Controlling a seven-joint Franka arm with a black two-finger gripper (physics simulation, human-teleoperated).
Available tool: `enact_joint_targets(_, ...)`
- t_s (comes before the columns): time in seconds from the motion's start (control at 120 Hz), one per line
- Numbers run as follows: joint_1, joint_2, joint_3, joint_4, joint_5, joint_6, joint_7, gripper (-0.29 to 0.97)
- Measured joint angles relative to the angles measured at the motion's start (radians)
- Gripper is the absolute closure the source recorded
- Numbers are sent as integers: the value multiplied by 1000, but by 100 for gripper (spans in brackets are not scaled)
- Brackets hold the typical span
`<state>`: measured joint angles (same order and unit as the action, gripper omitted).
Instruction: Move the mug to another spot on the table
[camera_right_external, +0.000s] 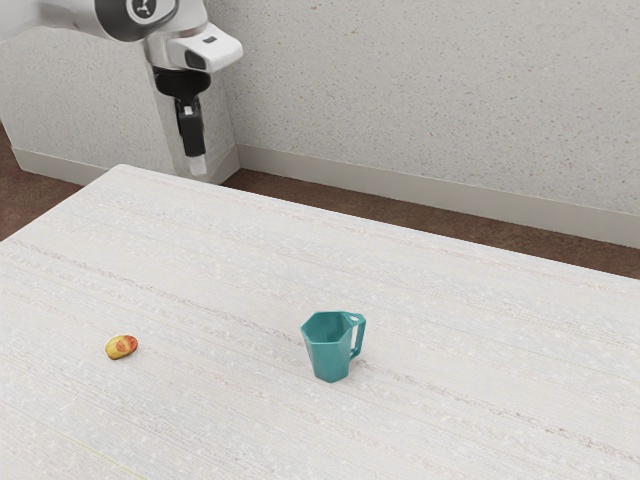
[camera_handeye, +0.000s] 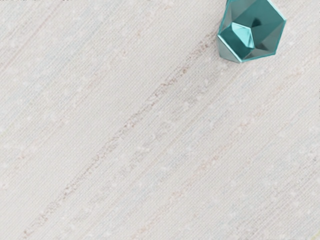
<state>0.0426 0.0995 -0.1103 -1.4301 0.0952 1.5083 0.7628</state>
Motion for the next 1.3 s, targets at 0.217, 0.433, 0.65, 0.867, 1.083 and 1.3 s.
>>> enact_joint_targets(0.217,0,2,-2,-2,0,0,43,0)
enact_joint_targets(0.433,-88,18,-20,-13,-16,9,58,0)
enact_joint_targets(0.65,-113,101,-18,-50,-82,108,3,0)
enact_joint_targets(0.867,-133,163,-18,-97,-133,214,-110,0)
enact_joint_targets(1.083,-159,211,-16,-130,-142,271,-206,0)
enact_joint_targets(1.3,-171,280,-13,-165,-138,386,-270,0)
